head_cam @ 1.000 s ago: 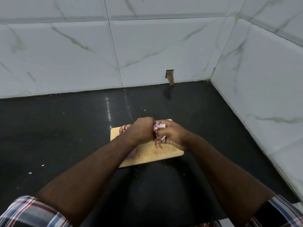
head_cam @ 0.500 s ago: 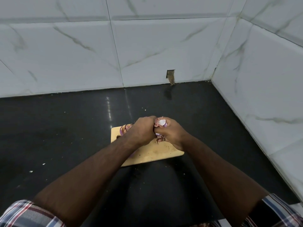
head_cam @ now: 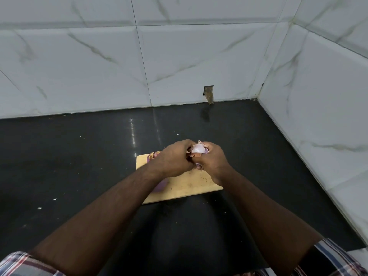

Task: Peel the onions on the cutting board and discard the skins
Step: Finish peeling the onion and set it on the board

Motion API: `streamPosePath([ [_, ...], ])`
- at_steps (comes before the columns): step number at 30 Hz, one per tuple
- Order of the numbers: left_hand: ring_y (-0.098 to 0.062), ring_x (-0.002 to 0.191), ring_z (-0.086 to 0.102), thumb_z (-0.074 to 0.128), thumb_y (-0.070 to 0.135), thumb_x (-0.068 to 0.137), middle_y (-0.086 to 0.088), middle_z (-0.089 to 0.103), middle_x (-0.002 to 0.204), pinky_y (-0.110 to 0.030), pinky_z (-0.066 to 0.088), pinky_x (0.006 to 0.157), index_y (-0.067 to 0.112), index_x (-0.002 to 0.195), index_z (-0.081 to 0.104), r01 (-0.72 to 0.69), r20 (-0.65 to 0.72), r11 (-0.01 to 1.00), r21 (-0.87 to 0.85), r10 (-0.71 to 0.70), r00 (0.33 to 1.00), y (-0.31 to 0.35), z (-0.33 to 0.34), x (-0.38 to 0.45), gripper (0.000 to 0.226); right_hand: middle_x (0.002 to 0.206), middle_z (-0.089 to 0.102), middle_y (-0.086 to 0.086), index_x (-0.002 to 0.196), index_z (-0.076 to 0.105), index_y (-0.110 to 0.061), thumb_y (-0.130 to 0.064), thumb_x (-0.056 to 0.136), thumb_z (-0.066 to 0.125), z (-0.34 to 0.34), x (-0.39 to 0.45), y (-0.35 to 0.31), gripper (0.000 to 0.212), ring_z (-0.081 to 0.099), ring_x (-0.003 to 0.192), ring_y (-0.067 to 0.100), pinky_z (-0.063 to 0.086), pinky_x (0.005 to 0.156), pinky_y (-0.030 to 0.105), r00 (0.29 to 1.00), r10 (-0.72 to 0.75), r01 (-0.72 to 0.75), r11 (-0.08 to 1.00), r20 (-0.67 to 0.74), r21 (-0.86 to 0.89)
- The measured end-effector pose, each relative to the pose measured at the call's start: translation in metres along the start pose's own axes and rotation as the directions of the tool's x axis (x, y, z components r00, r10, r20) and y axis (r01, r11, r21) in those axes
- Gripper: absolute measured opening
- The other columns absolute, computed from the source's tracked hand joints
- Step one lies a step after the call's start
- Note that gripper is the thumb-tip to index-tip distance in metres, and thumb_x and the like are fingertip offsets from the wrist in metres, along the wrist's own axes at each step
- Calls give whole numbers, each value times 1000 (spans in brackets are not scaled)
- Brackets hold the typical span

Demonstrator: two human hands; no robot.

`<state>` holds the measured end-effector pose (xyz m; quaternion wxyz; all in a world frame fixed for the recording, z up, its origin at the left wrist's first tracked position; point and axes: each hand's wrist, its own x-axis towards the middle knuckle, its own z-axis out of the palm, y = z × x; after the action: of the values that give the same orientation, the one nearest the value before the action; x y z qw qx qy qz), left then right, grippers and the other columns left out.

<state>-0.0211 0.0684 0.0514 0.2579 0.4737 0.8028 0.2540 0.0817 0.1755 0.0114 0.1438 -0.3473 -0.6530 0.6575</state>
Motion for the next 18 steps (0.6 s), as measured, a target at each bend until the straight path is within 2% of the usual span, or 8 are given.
streamPosePath([
  [2,-10,95,68,81,10,79,6,71,108,-36,59,81,17,121,67,-10,-4,997,-77,10,1000,-5,-4,0,45,87,70,11,107,67,-2,9,79,72,-2,-2,-1,31,68,68,15,51,51,20,1000,2,-2,1000,6,27],
  [4,-11,97,70,79,9,82,7,73,106,-41,60,88,22,119,69,29,2,985,-172,-29,1000,-7,-9,-3,40,87,72,11,106,67,-2,8,78,74,-3,-3,-2,31,71,69,18,53,54,24,1000,-10,9,1000,24,23],
  [9,-11,110,64,57,-7,93,2,66,123,-33,57,95,19,131,63,133,-58,956,-261,-153,987,-14,-22,-8,46,92,75,9,100,67,-16,6,81,73,-7,-1,-5,30,75,80,22,61,64,32,999,33,-34,998,32,48],
  [12,-18,107,67,54,-11,94,-2,65,121,-36,59,92,15,129,63,221,-44,917,-333,-249,968,-16,-24,-9,45,100,74,10,107,66,-14,5,83,72,-10,2,-7,32,74,88,25,61,82,46,998,67,-67,995,-1,71],
  [15,-24,102,71,52,-8,97,-9,68,115,-37,61,88,11,124,64,303,41,851,-430,-317,948,-14,-20,-9,35,94,76,12,107,68,-9,9,83,68,-12,4,-8,30,74,89,30,57,87,52,998,55,-55,990,3,130],
  [18,-24,87,73,48,-1,103,-16,74,97,-34,63,82,6,108,67,342,120,706,-620,-346,931,-11,-11,-10,21,97,75,17,104,69,-7,12,82,65,-12,3,-11,29,72,88,33,56,87,50,999,38,-39,985,6,171],
])
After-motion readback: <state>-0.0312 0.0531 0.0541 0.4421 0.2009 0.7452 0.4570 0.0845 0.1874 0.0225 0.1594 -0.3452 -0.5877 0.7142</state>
